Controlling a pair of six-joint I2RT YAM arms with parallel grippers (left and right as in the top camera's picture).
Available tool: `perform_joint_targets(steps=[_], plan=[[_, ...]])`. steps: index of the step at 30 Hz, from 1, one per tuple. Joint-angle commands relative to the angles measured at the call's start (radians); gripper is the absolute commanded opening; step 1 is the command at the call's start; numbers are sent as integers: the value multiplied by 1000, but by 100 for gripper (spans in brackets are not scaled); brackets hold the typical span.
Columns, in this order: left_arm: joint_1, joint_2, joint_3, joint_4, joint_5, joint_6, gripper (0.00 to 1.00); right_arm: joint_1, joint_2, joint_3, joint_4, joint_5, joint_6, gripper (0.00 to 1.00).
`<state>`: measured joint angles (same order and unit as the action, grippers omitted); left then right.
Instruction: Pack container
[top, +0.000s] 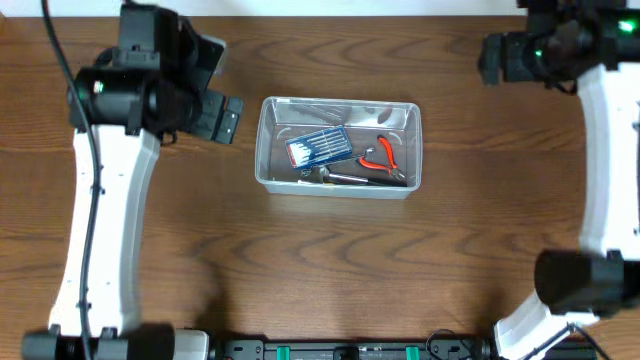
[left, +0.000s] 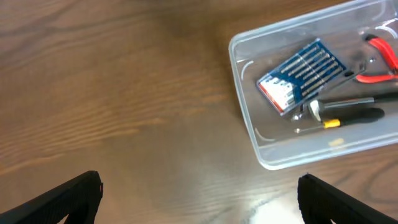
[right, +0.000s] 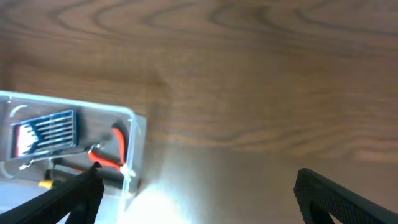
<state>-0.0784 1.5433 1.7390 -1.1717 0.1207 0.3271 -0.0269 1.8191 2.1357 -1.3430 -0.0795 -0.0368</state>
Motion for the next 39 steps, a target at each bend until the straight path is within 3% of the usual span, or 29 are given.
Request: perform_joint_targets(steps=[1,5,12,19,25,39], plan=[[2,-133,-115,32,-2,-38,99,32,-78,-78,-23,57,51,99],[0,-353,-345,137,-6,-72,99,91,-224,-287,18,88,97,99],[-19,-811,-687,341,-57,-93,99,307,-684,-846,257,303,246,99],[-37,-1131,-924,389,-72,-74,98,434,-1095,-1249,370,368,279,99],[-37,-1185,-984,355,-72,-74,98,433,-1241,-1369,342,367,280,99],[-37,-1183,-984,278,-72,-74,98,433,-1248,-1378,246,367,279,99]])
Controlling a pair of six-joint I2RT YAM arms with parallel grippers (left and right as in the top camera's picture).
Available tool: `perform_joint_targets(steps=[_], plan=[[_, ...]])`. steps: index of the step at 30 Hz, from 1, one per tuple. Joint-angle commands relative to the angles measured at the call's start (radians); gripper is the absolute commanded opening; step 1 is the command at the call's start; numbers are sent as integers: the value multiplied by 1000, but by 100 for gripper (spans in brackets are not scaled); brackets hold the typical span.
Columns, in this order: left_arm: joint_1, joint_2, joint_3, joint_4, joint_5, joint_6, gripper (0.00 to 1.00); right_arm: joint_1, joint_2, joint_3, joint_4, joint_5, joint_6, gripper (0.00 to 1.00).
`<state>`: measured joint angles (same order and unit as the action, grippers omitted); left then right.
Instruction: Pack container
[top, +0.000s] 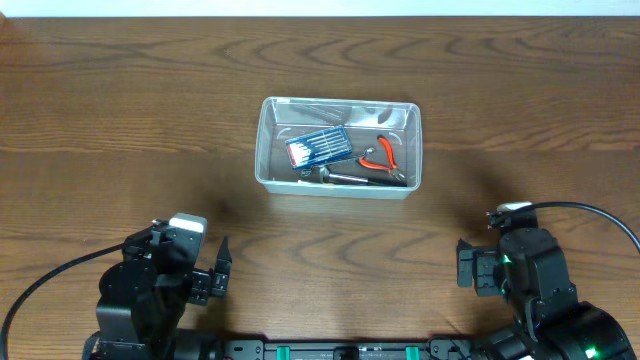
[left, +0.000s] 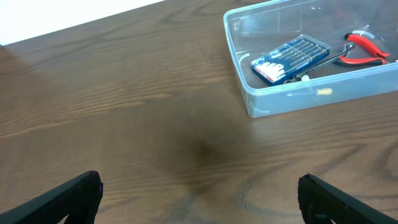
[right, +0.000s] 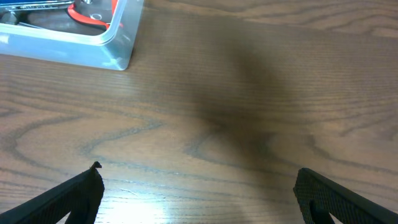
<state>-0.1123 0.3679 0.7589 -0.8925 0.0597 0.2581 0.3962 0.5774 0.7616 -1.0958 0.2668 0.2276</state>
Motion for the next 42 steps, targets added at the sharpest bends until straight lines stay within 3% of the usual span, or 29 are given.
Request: perform_joint_targets(steps=[1,10,18,23,26,32,37,42], plan=[[-3,-8,-4,-1,-11,-5,98,10,-6,-4,-1,21,15,99],[-3,-8,-4,-1,-12,-5,98,-22,-21,-5,0,21,15,99],[-3,-8,-4,-1,-11,-5,98,-177,-245,-35,33,-23,0,99],[-3,-8,-4,-1,-11,-5,99,-250,-451,-195,220,-94,-53,99],[-3,-8,-4,-1,-11,-5,98,-271,-526,-330,445,-190,-160,99],[-3,-8,-4,-1,-11,-5,98,-280,-549,-547,793,-233,-312,99],[-3,-8,-4,-1,-11,-5,98,-286,-573,-682,919,-233,-337,99],[-3,-8,-4,-1,-11,-5,98,-301,-573,-719,939,-230,-347,99]])
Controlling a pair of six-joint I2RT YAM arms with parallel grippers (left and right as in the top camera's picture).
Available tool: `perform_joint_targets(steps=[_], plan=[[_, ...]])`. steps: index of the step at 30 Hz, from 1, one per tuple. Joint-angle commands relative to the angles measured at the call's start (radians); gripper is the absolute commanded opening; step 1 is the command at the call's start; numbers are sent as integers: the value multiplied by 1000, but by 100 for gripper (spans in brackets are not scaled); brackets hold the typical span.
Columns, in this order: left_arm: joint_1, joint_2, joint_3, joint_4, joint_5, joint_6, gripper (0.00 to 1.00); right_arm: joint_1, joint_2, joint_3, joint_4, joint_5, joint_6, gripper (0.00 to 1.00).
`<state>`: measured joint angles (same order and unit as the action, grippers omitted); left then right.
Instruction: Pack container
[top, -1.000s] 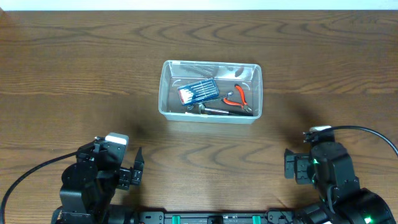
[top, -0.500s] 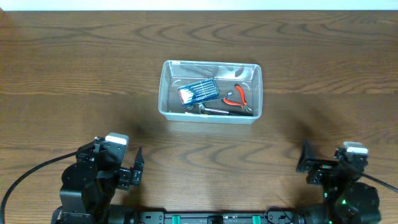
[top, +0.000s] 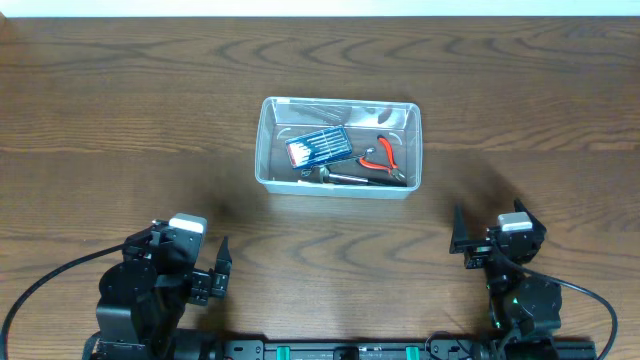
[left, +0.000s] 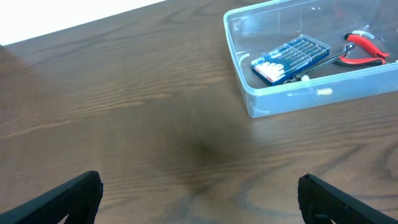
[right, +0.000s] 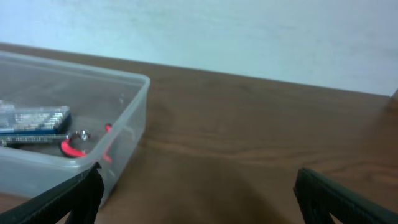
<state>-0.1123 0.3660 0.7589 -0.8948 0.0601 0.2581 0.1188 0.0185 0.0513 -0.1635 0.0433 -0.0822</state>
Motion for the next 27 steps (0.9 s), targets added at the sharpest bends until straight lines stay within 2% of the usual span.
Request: perform_joint_targets(steps=[1,27], plan=[[-3,-6,-4,1,-12,-5,98,-28,-14,-9,6,-7,-39,99],[-3,-6,-4,2,-12,-5,98,-43,-14,-8,7,-24,-20,99]])
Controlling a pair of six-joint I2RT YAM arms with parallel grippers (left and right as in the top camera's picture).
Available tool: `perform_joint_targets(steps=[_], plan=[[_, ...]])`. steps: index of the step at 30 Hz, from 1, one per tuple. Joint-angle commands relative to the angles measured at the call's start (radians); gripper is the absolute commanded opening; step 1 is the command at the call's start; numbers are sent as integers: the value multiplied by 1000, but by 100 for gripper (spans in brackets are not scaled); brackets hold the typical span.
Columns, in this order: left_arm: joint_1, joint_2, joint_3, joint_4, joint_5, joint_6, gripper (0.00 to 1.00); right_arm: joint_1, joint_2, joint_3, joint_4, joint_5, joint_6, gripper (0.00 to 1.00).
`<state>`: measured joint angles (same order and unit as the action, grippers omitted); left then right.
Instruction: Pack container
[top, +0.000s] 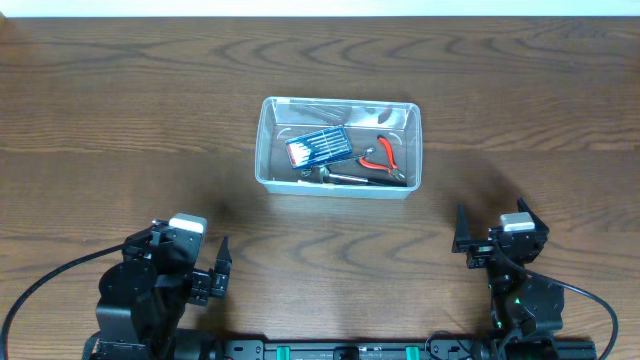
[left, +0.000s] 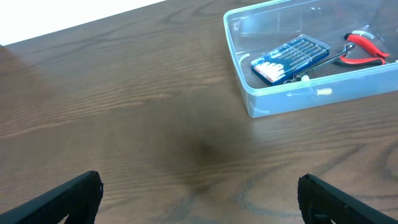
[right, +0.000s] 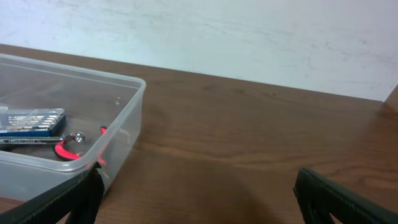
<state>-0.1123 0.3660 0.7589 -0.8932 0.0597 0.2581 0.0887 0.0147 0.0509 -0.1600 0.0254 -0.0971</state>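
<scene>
A clear plastic container (top: 268, 170) sits at the table's middle. Inside lie a blue screwdriver set (top: 318, 148), red-handled pliers (top: 380, 153) and a black-handled tool (top: 345, 178). The same box shows in the left wrist view (left: 273, 107) and the right wrist view (right: 121, 134). My left gripper (top: 190, 272) rests low at the near left edge, open, holding nothing (left: 199, 202). My right gripper (top: 492, 238) sits at the near right edge, open and empty (right: 199, 199), well apart from the box.
Brown wooden table (top: 120, 120) all round the container. A pale wall (right: 249, 37) rises behind the far table edge. A dark rail (top: 340, 350) runs along the near edge between the arm bases.
The right gripper shifted very slightly; its view of the container moved a little left. The left arm and the container's contents are unchanged.
Both arms stood raised near the far corners, grippers open, with the tools lying in the container. Then both were folded down at the near edge, the right wrist looking down at the table. Later the right wrist faced level toward the box, as now.
</scene>
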Motion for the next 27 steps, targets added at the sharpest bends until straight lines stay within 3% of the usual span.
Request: perform_joint_targets(steps=[1,9,15,21,27], plan=[[-3,-6,-4,0,-11,-5,98,-13,-10,-8,3,-6,-5,99],[-3,-18,-4,-22,-9,-6,98,-13,-10,-8,3,-6,-5,99],[-3,-200,-59,-23,87,-10,98,-13,-10,-8,3,-6,-5,99],[-3,-366,-285,251,87,-11,98,-13,-10,-8,3,-6,-5,99],[-3,-364,-493,655,53,-13,98,-13,-10,-8,3,-6,-5,99]])
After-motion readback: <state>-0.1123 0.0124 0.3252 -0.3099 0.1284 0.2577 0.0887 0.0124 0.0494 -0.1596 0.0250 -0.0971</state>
